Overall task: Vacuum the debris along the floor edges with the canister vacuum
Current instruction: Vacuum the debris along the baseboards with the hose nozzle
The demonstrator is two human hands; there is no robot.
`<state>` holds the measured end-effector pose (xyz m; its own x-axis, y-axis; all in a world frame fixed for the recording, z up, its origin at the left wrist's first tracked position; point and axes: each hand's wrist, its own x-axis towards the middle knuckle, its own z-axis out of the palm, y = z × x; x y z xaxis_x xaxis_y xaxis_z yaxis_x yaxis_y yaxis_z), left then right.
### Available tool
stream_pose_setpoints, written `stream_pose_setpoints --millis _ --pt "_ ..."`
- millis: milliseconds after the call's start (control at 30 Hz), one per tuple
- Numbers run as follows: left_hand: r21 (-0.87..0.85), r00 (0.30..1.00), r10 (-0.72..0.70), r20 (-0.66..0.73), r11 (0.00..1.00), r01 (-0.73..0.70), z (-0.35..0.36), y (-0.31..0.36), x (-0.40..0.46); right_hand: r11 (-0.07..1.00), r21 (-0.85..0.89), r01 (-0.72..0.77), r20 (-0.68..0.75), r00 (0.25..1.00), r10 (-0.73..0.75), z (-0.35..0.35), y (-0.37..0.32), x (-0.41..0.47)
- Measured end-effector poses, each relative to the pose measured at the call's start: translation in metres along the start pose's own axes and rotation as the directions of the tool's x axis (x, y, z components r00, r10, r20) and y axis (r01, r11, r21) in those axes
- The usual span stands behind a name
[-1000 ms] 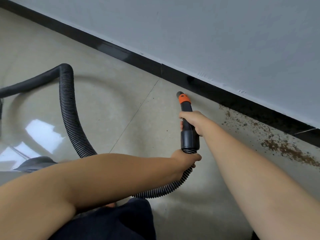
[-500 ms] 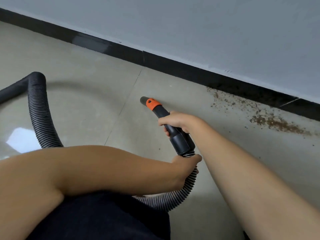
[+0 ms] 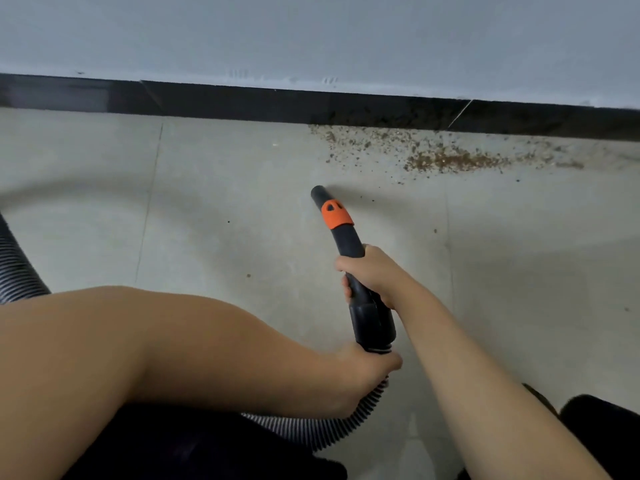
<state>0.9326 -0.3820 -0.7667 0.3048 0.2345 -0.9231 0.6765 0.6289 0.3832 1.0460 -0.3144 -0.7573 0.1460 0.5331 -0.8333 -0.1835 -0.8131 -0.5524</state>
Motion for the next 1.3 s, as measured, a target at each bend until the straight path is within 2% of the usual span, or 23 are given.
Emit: stream_pose_setpoints --millis 167,267,367,467,600,733,833,1133,1300 --pt "0.084 0.999 0.015 0.052 0.996 -0.019 0.031 -0.021 -0.005 0.993 0.111 0.034 -0.153 0.988 -0.017 -0.018 0.046 -0.018" --pt "0.094 0.994 0.088 0.064 0.991 -0.094 0.051 -0.021 0.0 0.983 0.174 0.056 -0.234 0.972 -0.014 -0.041 0.06 -0.027" --pt "0.062 0.983 0.165 0.079 0.984 -0.17 0.068 -0.016 0.004 0.986 0.157 0.055 -0.258 0.966 -0.013 -0.062 0.062 -0.028" --pt "0.01 0.97 0.235 0.063 0.972 -0.236 0.074 -0.01 0.007 0.995 0.086 0.059 -0.234 0.971 -0.037 -0.069 0.054 -0.022" --pt "-0.043 0.959 0.28 -0.042 0.959 -0.281 0.066 -0.009 0.011 0.998 0.003 0.065 -0.123 0.99 -0.064 -0.052 0.036 -0.01" --pt "-0.028 0.936 0.303 -0.179 0.949 -0.313 0.049 -0.008 0.017 0.996 0.039 0.084 -0.065 0.995 -0.082 -0.037 0.023 0.002" --pt "0.013 0.918 0.334 -0.214 0.94 -0.34 0.043 -0.008 0.022 0.99 0.106 0.096 -0.076 0.993 -0.088 -0.038 0.02 0.008" --pt "0.092 0.934 0.357 -0.001 0.93 -0.355 0.084 0.01 0.037 0.969 0.232 0.088 -0.286 0.958 -0.019 -0.103 0.049 0.001" --pt "0.045 0.933 0.359 -0.037 0.933 -0.357 0.098 0.023 0.039 0.976 0.198 0.089 -0.306 0.952 -0.024 -0.118 0.039 0.0"
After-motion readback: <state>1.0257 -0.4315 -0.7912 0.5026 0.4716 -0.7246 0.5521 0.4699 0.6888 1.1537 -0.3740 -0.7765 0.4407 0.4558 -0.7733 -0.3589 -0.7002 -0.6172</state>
